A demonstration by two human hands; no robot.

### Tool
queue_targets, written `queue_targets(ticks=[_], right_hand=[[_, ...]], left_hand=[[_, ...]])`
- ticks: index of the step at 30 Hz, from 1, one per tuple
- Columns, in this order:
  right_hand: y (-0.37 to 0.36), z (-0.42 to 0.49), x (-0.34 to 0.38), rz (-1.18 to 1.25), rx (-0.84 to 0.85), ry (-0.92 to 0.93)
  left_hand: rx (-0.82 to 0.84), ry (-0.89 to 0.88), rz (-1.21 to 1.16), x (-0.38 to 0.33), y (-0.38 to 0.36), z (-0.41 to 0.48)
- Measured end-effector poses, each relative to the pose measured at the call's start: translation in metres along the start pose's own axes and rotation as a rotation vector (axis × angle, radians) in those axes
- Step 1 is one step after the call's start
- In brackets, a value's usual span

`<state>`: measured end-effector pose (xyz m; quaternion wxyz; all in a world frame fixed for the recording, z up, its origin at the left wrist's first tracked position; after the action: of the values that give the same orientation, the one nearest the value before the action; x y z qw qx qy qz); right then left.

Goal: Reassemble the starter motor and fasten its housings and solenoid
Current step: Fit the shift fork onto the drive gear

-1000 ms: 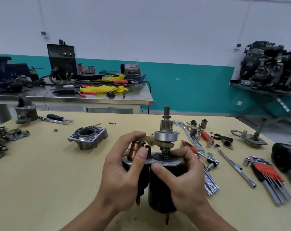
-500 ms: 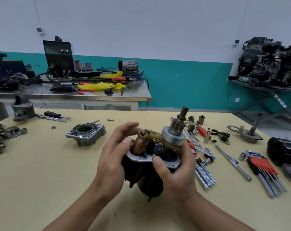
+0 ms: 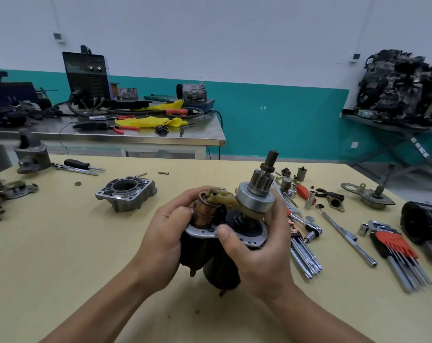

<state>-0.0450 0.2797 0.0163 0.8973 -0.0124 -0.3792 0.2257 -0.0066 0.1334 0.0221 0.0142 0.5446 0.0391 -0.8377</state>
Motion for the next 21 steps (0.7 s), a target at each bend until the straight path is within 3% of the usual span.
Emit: queue_targets(ticks=[7,11,21], right_hand=[[-0.0024,0.0007,0.0041,-0.034,0.018,-0.06],[-0.0067,0.0023,0.0043,-0.027,0.034,-0.07],[-0.0049,0.0025,-0.0005,0.001,0.019,-0.139]], left_hand=[[-0.132,0.142,-0.092,0.0002,-0.0011,-0.0045],[-0.138,0.235,0.032,-0.0052,-0.0024,-0.0065],[-0.199,0.214,-0.073,-0.0068,-0.0049,-0.008]])
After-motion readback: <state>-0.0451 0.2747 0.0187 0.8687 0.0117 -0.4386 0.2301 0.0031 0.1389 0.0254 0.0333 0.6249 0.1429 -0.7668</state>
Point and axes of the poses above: each hand's wrist, its own z-axis towards the middle knuckle, its own y-axis out of the back of the hand, x = y × z, the point moved 4 cm from there along z, towards the middle knuckle, and after that the axes turned 6 degrees about z, right-handed, at the moved point
